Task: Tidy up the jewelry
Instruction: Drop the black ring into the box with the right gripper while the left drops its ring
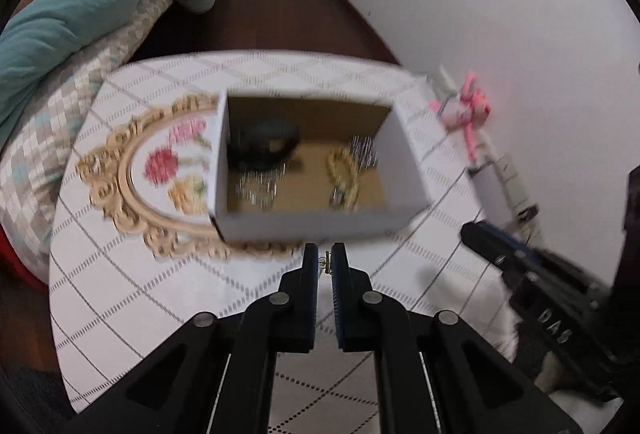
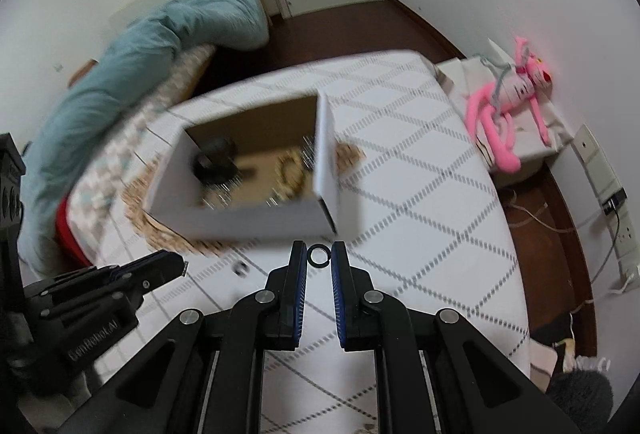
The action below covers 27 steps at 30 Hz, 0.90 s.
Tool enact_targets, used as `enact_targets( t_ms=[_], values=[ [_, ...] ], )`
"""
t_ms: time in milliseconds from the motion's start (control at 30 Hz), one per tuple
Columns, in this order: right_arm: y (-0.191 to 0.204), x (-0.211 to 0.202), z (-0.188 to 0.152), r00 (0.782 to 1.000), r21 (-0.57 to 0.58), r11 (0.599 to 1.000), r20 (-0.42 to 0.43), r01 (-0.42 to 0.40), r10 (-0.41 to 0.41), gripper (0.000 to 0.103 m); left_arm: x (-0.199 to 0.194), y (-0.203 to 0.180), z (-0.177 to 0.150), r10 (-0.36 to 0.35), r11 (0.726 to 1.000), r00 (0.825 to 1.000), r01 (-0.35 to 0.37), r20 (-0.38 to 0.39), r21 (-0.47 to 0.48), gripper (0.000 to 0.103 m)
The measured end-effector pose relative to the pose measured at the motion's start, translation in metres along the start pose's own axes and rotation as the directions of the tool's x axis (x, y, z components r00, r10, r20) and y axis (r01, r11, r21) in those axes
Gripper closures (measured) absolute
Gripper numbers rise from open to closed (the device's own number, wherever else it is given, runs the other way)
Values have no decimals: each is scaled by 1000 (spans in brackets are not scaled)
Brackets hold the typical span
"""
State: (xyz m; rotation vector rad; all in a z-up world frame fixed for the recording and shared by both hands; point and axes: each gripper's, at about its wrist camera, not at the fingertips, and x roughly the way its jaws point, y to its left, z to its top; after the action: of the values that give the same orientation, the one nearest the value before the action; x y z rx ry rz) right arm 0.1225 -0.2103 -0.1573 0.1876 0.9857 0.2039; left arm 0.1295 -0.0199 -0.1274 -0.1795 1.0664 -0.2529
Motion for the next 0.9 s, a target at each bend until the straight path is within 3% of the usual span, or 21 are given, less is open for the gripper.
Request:
enact_targets(
  t_ms=[133, 233, 500, 567, 600, 633, 667, 700, 800, 867, 900],
  values=[
    [10, 1, 29, 999, -17, 999, 18, -36, 36, 90, -9, 4, 32, -4, 1000, 1000, 4, 31, 1, 99],
    [17, 16, 49, 999, -31, 998, -5, -53, 52, 90, 2, 8, 49, 13, 1000, 1000, -13, 14, 0, 99],
    [26, 74, 77, 982, -88, 996, -187, -27, 10, 90, 47, 32, 64, 76, 995, 986, -85, -148, -57, 96],
    [24, 80, 79, 979, -89, 996, -206, -12, -7, 89, 47, 36, 64, 96, 992, 984, -107, -153, -69, 91],
    [23, 81, 81, 978, -85, 996, -208, -9, -9, 88, 46, 38, 64, 121, 989, 981, -133, -153, -70, 81],
    [23, 80, 82, 979, -84, 996, -205, -8, -9, 83, 44, 39, 64, 136, 987, 980, -147, -148, -70, 72],
    [21, 79, 84, 980, -81, 997, -201, -6, -10, 78, 42, 41, 63, 158, 983, 978, -169, -138, -72, 50],
    [21, 76, 86, 982, -79, 997, -191, -1, -14, 68, 39, 42, 63, 171, 981, 977, -181, -126, -74, 34],
    [20, 69, 88, 985, -89, 996, -168, 21, -36, 61, 33, 45, 61, 228, 970, 969, -235, -94, -64, 32],
    [20, 67, 88, 983, -110, 992, -164, 64, -82, 41, 34, 48, 62, 257, 963, 962, -262, -89, -59, 31],
    [20, 67, 88, 979, -130, 987, -163, 99, -120, 18, 34, 49, 61, 265, 961, 960, -271, -85, -60, 27]
  ],
)
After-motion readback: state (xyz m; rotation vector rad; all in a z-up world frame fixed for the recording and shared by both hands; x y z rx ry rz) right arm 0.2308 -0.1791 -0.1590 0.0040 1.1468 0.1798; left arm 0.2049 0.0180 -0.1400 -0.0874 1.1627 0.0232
